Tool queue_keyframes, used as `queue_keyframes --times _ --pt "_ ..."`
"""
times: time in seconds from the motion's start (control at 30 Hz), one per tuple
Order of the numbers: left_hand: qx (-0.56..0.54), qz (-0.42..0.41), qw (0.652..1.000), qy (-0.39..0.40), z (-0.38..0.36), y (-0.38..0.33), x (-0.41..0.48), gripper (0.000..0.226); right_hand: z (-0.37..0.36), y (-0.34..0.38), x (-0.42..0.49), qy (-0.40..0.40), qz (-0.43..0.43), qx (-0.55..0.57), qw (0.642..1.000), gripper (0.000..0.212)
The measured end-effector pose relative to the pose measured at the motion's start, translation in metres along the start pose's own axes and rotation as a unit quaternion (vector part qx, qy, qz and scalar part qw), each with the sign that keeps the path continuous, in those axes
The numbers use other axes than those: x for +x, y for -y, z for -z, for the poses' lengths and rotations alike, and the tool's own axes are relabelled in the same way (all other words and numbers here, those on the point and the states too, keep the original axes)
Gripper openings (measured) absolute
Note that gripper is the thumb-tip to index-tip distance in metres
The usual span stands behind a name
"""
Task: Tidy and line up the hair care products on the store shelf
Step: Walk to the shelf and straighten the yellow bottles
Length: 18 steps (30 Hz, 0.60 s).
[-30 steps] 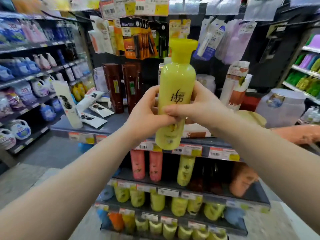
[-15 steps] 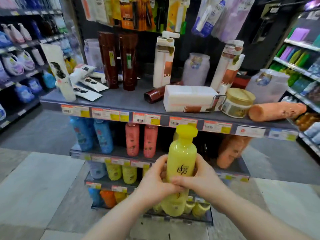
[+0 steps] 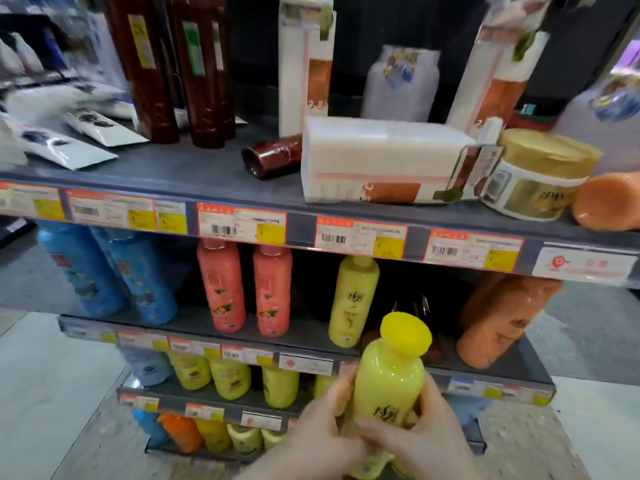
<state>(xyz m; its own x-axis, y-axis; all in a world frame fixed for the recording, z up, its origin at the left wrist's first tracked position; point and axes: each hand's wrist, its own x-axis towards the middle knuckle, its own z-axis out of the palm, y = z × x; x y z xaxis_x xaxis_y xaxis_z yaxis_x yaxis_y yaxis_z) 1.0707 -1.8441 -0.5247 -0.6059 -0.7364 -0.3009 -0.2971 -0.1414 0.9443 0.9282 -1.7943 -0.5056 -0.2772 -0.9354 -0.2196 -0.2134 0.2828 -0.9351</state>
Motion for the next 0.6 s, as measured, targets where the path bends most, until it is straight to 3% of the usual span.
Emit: queue_keyframes --times 0.07,0.2,0.27,0.43,0.6 --pt "-0.024 -0.011 0.999 -0.046 0.007 0.014 0.023 0.074 0.003 -0.006 0.012 -0.015 0.011 0.005 1.000 0.074" --pt "0.011 -0.057 0.973 -0.223 0.027 0.018 0.075 0.043 0.011 -0.011 0.033 -0.024 0.013 0.004 1.000 0.065" --pt "0.025 -0.063 0.964 -0.258 0.036 0.015 0.098 0.057 0.011 -0.012 0.041 -0.017 0.027 0.000 0.999 0.062" --pt "0.039 -0.057 0.968 -0.240 0.043 0.013 0.143 0.102 0.008 -0.007 0.060 -0.012 0.066 -0.024 0.997 0.055" --pt "0.056 -0.076 0.971 -0.220 0.036 0.006 0.157 0.070 0.010 -0.005 0.076 -0.009 0.091 -0.039 0.995 0.052"
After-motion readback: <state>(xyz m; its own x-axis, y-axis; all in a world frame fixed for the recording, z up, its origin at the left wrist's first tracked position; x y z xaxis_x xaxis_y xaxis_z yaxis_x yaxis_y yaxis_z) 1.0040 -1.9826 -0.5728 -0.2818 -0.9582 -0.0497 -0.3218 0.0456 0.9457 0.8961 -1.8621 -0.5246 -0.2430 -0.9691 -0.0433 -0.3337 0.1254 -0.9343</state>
